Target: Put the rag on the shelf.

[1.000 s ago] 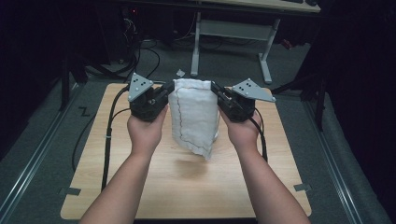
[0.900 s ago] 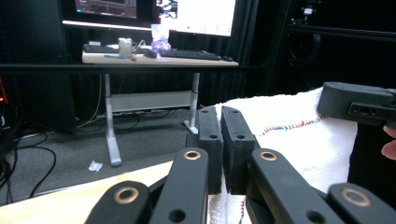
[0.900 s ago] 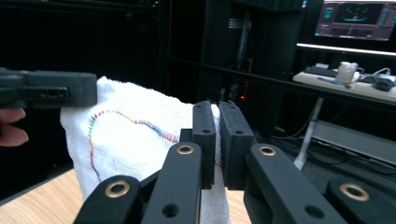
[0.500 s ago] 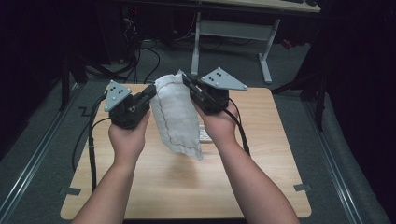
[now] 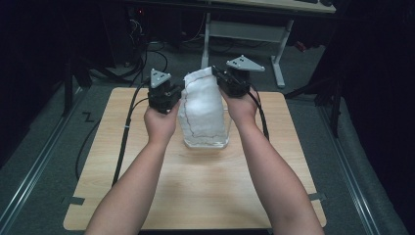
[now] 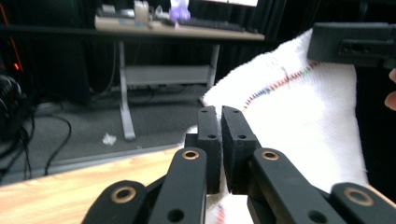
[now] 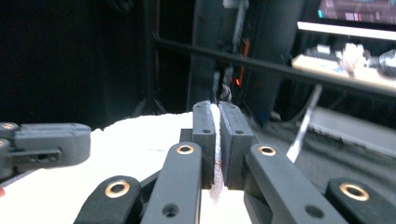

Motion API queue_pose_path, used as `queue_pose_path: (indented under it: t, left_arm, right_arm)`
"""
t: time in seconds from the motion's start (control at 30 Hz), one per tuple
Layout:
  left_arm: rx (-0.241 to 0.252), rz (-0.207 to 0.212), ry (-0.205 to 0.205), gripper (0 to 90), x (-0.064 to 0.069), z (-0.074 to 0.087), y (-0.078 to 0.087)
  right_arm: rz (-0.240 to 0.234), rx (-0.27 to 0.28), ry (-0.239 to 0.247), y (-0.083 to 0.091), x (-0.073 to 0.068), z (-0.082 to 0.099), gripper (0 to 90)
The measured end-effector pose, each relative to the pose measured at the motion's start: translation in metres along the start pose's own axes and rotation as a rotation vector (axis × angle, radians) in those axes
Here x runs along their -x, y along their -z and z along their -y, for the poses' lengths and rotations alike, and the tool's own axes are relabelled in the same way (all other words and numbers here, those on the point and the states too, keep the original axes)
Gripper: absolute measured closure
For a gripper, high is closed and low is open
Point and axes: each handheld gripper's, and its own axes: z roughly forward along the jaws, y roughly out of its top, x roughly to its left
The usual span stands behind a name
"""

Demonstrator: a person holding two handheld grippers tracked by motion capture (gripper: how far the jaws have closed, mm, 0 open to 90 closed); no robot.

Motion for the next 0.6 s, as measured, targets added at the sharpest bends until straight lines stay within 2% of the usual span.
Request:
queue_pose_path:
  t: [0.03, 0.2, 0.3, 0.37, 0.43, 0.53, 0.6]
  left_arm:
    - [-0.009, 0.003, 0.006, 85.2, -0.001, 0.001, -0.004]
    - [-0.037, 0.024, 0.018, 75.7, -0.005, 0.007, -0.014]
    - [-0.038, 0.032, 0.017, 71.6, -0.003, 0.008, -0.014]
    - [-0.043, 0.031, 0.017, 65.3, -0.004, 0.008, -0.014]
    - [-0.055, 0.035, 0.03, 59.0, -0.006, 0.008, -0.013]
    - [-0.047, 0.035, 0.033, 56.1, -0.007, 0.01, -0.008]
    - [-0.06, 0.039, 0.026, 54.7, -0.007, 0.01, -0.006]
  right_arm:
    - [0.007, -0.014, -0.021, -0.003, 0.008, 0.008, 86.4]
    - [0.021, -0.058, -0.055, -0.011, 0.028, 0.032, 86.2]
    - [0.026, -0.076, -0.07, -0.013, 0.032, 0.041, 85.6]
    - [0.031, -0.091, -0.085, -0.015, 0.033, 0.044, 80.3]
    - [0.037, -0.086, -0.09, -0.014, 0.033, 0.046, 78.9]
    - [0.036, -0.078, -0.087, -0.009, 0.032, 0.045, 78.5]
    - [0.037, -0.075, -0.072, -0.005, 0.029, 0.044, 78.5]
